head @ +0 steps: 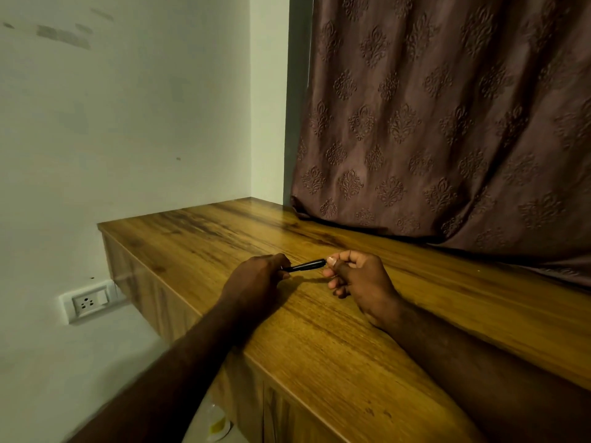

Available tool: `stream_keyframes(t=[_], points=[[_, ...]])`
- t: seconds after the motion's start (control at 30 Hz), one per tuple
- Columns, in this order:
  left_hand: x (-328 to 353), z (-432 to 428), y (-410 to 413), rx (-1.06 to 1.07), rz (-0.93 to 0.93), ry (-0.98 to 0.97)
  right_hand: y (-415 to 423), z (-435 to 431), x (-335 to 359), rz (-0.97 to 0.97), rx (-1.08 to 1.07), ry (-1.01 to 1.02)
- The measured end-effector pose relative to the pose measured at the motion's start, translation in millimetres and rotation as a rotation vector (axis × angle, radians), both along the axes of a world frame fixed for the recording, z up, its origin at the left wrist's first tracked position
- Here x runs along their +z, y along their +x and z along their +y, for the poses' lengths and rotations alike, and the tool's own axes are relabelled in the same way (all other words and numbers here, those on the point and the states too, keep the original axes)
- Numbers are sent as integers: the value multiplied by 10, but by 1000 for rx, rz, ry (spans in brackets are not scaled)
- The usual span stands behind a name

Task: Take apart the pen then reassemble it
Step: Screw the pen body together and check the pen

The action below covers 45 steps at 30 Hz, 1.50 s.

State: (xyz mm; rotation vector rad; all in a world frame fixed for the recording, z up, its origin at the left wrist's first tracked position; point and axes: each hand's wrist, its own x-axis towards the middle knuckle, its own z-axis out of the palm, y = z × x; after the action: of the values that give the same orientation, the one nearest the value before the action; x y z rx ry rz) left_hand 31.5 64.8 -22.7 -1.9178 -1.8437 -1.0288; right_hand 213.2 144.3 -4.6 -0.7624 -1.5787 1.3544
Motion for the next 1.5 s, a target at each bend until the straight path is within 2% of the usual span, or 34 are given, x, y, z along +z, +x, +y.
stream_keyframes(t=[0.17, 0.43, 0.67, 0.9, 1.0, 1.13, 1.2, 1.3, 1.4, 1.5], points=[[14, 3, 5, -11, 0, -21, 3, 23, -23, -47, 5, 31], [18, -14, 2, -34, -27, -19, 20, 4, 5, -4, -16, 24], [54, -27, 34, -33, -12, -38, 0, 8, -26, -128, -45, 178], [39, -18, 20, -45, -4, -41, 26, 81, -58, -165, -43, 228], [19, -3, 12, -44, -48, -41, 68, 236, -46, -202, -144, 297], [2, 39, -18, -31, -42, -35, 226, 537, -109, -287, -359, 315], [-2, 48, -21, -30, -46, -35, 239, 585, -142, -347, -330, 297], [-1, 43, -16, -31, -48, -39, 172, 555, -148, -562, -281, 373], [6, 34, -21, -33, -46, -41, 96, 544, -121, -776, -320, 464], [13, 34, -12, -27, -52, -48, 48, 592, -121, -866, -355, 499]])
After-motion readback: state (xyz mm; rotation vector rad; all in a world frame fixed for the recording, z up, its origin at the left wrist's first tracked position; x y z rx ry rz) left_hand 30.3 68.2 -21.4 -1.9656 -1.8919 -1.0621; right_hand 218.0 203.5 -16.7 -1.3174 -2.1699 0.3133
